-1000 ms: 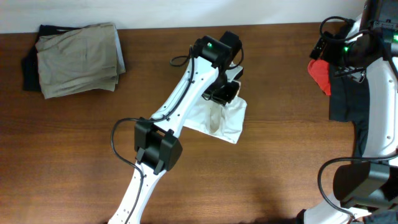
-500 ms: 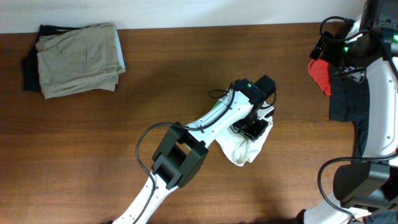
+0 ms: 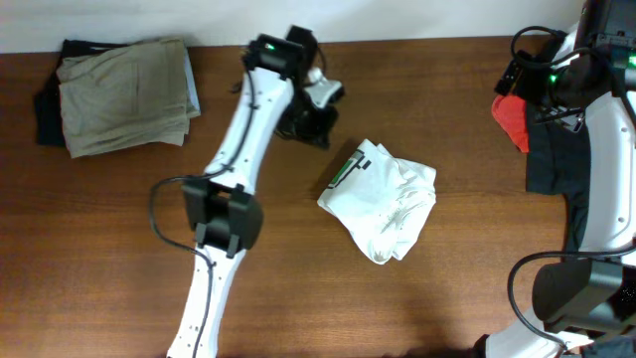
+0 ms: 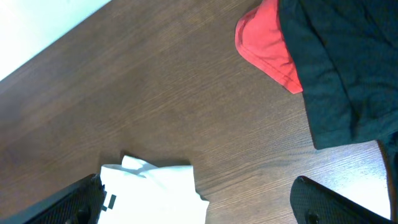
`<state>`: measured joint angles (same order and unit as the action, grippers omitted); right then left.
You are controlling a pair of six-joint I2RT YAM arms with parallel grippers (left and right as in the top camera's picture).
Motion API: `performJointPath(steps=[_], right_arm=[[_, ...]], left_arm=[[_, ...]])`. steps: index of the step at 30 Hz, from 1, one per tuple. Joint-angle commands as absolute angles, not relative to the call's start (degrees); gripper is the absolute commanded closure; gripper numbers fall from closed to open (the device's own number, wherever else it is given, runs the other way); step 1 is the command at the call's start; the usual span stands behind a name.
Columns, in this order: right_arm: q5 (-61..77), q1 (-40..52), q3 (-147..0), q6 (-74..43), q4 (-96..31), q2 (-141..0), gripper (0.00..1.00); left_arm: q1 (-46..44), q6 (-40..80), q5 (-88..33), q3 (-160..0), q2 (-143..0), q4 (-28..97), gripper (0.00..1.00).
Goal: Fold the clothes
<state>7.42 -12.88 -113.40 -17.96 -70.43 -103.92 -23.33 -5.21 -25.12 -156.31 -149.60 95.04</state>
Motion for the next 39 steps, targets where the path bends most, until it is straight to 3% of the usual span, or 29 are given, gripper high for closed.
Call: performJointPath(steps=[1, 12, 13, 15, 16, 21, 24, 30, 32, 35, 39], right_arm=[[7.11, -13.15, -114.24, -17.8, -70.52, -103.33, 0.01], [7.11, -13.15, -114.24, -17.8, -70.5, -103.33, 0.02], [7.11, -13.15, -114.24, -17.8, -70.52, -103.33, 0.01], [7.11, -13.15, -114.24, -17.8, -70.5, -103.33, 0.01], [7.11, -13.15, -114.24, -17.8, -70.5, -103.33, 0.01], [7.11, -13.15, -114.24, -17.8, -70.5, -103.33, 0.01], [7.09, -13.15, -114.24, -17.8, -70.52, -103.33, 0.01], [7.09, -13.15, -114.24, -17.8, -70.5, -103.33, 0.01], [7.09, -13.15, -114.24, -17.8, -70.5, -103.33, 0.01], [7.09, -13.15, -114.24, -17.8, -70.52, -103.33, 0.01], [7.09, -13.15, -114.24, -17.8, -70.52, -103.33, 0.01]], left_arm=[[-27.16, -7.42, -26.98, -156.29, -152.16, 96.75, 1.0], [-27.7, -6.63, -22.46, -134.43, -152.81, 92.58, 0.99], [-27.68, -1.69, -17.67, -134.45, -152.77, 92.42, 1.0], [-26.59, 12.21, 4.54, -139.2, -150.93, 95.59, 1.0], [-26.04, 13.91, 6.98, -143.33, -148.97, 96.75, 1.0], [-27.14, 14.9, 2.0, -158.12, -142.21, 94.45, 0.94], [-29.41, 12.08, -11.42, -151.24, -144.38, 86.48, 0.94], [-31.07, 10.39, -20.18, -130.5, -144.44, 66.39, 0.94], [-30.92, 10.37, -18.63, -126.63, -144.44, 61.93, 0.94], [-30.57, 10.41, -4.1, -128.01, -144.24, 58.3, 0.91], [-29.54, 10.44, -4.12, -146.52, -138.58, 70.81, 0.87]])
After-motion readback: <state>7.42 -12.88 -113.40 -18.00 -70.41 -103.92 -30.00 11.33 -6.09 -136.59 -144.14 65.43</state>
